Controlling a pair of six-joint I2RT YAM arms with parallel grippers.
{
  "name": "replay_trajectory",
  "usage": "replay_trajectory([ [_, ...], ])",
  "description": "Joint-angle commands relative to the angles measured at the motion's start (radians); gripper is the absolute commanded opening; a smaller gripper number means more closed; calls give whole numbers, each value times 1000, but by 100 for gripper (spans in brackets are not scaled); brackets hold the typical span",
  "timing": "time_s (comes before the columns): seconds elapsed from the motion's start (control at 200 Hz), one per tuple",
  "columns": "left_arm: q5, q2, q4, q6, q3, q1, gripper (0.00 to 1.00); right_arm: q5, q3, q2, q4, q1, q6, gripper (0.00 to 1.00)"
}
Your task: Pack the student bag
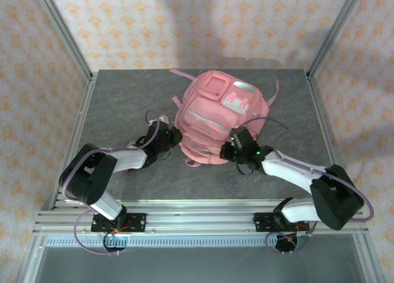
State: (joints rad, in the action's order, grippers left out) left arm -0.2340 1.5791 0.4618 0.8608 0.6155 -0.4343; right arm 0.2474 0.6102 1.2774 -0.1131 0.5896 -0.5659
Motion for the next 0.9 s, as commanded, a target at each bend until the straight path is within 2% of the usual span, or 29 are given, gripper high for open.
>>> replay_trajectory([
  [0.0, 64, -17, -48, -65, 50, 60, 0, -135, -49, -72, -168, -89, 55, 0],
  [0.045, 56, -1, -67, -80, 78, 72, 0, -138, -44, -93, -175, -91, 62, 0],
  [0.145, 52, 40, -106, -109, 164, 88, 0, -37, -43, -120, -106, -78, 38, 0],
  [0.31, 59, 89, -206, -159, 335, 107, 0, 28, 13, -7, 57, 47, -23, 0],
  [0.33, 63, 86, -219, -162, 350, 108, 5, 38, 23, 12, 80, 59, -30, 0],
  [0.39, 65, 71, -247, -169, 370, 108, 28, 60, 52, 66, 144, 91, -51, 0],
  [0.44, 51, 45, -247, -163, 356, 108, 42, 77, 80, 111, 191, 113, -61, 0],
  [0.516, 19, -9, -235, -137, 293, 107, 51, 81, 126, 173, 229, 142, -64, 0],
  [0.631, -20, -114, -167, -65, 132, 78, 55, 99, 184, 259, 259, 167, -60, 0],
  [0.731, 5, -185, -104, 4, 12, -5, 56, 112, 208, 308, 269, 178, -53, 0],
  [0.896, 46, -143, 9, 83, -32, -110, 56, 118, 214, 338, 281, 180, -49, 0],
])
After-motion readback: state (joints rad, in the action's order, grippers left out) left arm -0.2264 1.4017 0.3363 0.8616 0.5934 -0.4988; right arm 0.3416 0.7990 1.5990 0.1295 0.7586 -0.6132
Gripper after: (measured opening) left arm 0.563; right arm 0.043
